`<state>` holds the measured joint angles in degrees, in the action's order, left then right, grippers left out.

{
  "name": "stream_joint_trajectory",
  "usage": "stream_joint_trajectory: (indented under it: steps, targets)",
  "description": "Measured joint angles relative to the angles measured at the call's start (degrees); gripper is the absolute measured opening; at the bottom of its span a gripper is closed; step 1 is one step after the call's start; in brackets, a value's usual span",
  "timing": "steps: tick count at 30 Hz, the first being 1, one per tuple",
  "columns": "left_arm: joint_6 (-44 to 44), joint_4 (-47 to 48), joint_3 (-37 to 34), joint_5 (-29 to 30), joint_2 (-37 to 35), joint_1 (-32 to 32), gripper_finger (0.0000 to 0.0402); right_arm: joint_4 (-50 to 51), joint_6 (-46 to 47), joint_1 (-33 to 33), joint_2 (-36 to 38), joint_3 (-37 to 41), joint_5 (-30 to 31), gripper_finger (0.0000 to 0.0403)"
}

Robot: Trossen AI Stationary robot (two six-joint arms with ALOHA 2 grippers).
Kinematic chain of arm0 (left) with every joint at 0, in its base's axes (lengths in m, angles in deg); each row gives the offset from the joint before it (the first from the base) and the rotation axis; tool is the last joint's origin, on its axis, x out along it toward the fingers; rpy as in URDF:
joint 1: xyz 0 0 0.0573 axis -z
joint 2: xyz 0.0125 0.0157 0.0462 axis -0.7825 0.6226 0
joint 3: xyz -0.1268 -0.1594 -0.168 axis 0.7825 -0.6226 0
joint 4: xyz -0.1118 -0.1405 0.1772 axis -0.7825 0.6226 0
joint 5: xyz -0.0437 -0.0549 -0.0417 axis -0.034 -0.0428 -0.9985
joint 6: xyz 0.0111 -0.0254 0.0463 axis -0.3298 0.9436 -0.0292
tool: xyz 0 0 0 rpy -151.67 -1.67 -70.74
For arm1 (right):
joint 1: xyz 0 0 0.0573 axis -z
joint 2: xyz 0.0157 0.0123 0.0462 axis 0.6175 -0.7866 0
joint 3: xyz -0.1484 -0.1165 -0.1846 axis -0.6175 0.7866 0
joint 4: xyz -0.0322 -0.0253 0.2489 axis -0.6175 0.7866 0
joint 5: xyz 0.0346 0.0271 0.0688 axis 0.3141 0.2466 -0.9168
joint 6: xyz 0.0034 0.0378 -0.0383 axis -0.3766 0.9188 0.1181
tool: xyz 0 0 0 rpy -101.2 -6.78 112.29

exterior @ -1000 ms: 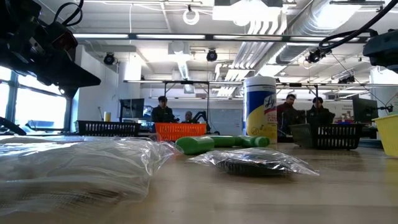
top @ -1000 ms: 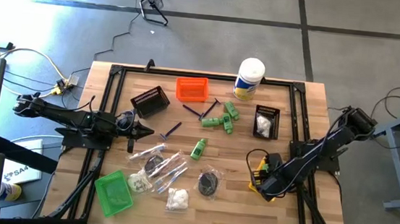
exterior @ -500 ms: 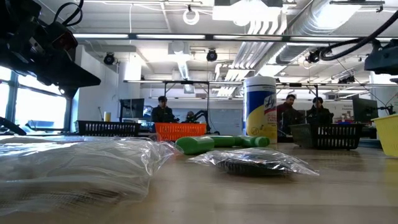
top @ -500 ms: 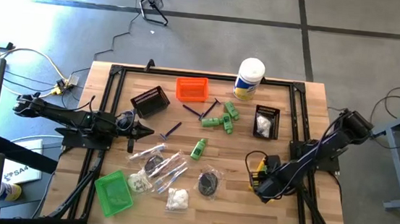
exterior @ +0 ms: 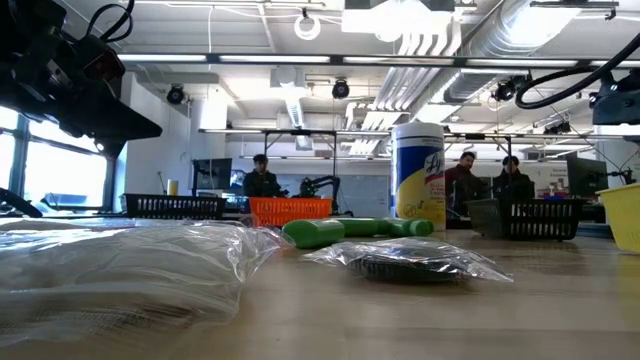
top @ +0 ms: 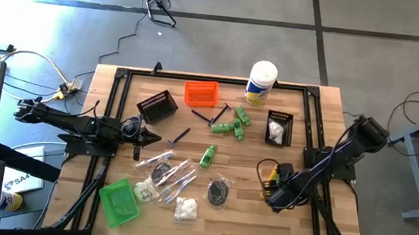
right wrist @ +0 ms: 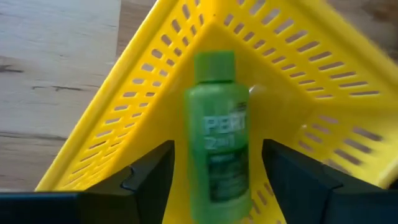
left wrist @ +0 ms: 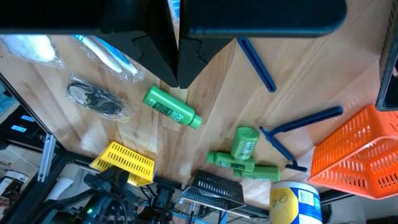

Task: Pick & Place Travel size toiletries
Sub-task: Put the green shampoo bottle into the yellow bin, then put the blue razor into the left black bin

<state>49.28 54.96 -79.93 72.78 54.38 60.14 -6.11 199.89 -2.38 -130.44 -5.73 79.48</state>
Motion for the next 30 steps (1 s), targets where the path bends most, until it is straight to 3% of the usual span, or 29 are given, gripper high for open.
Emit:
stream_joint_trajectory:
  steps: [14, 22, 30]
  targets:
    - [0.0, 0.0, 0.0, 0.0, 0.0, 0.0, 0.0003, 1.8, -5.9, 0.0, 15.4, 0.0, 1.2, 0.0165]
    - [0.0, 0.0, 0.0, 0.0, 0.0, 0.0, 0.0003, 0.8, -11.1, 0.0, 23.1, 0.0, 13.5, 0.0131]
    - [0.0, 0.0, 0.0, 0.0, 0.0, 0.0, 0.0003, -4.5, -23.1, 3.1, 24.9, 0.0, 25.2, 0.0105]
